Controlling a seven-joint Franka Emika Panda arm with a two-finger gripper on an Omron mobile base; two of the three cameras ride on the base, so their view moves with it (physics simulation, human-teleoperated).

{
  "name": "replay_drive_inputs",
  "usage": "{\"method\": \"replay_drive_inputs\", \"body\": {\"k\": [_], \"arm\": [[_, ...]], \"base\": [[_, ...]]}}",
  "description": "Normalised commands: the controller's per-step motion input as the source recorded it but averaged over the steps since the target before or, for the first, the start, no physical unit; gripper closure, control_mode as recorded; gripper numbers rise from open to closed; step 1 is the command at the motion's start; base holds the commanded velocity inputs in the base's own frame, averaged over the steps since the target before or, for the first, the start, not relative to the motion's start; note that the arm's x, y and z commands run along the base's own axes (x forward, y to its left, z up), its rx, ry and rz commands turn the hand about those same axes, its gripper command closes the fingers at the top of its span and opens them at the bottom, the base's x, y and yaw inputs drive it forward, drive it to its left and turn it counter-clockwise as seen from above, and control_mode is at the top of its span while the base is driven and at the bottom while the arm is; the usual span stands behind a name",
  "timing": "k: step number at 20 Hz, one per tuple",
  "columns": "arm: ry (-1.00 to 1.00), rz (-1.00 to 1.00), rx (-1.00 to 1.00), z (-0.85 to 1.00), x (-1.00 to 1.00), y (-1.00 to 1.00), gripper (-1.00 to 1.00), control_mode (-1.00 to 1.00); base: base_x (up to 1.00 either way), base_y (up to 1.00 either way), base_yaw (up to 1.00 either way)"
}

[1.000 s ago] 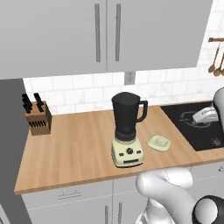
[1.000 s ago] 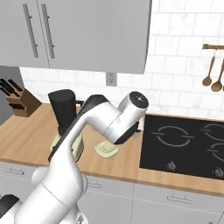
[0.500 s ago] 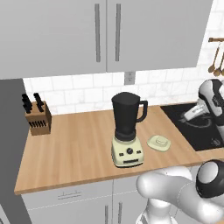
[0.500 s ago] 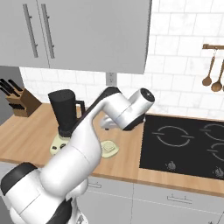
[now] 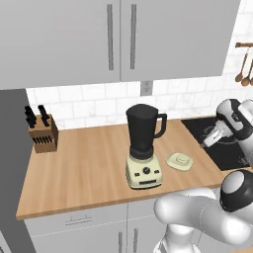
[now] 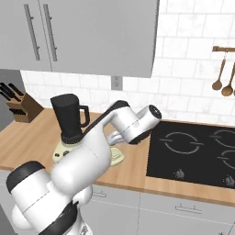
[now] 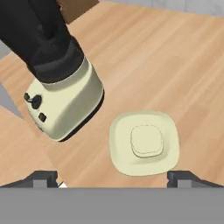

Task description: Close the lid blender by securely placing the lid on top.

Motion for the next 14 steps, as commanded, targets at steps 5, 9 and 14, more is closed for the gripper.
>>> {"method": "replay_drive_inputs", "body": {"k": [5, 9, 14], "arm": [[-0.15, 0.13, 0.00, -0.69, 0.10, 0.04, -1.00, -1.00], [-0.12, 0.14, 0.00, -0.39, 0.23, 0.00, -1.00, -1.00], [-0.07, 0.13, 0.00, -0.17, 0.32, 0.00, -1.00, -1.00]], "base": [[0.00, 0.00, 0.00], [0.00, 0.00, 0.00], [0.00, 0.00, 0.00]]}}
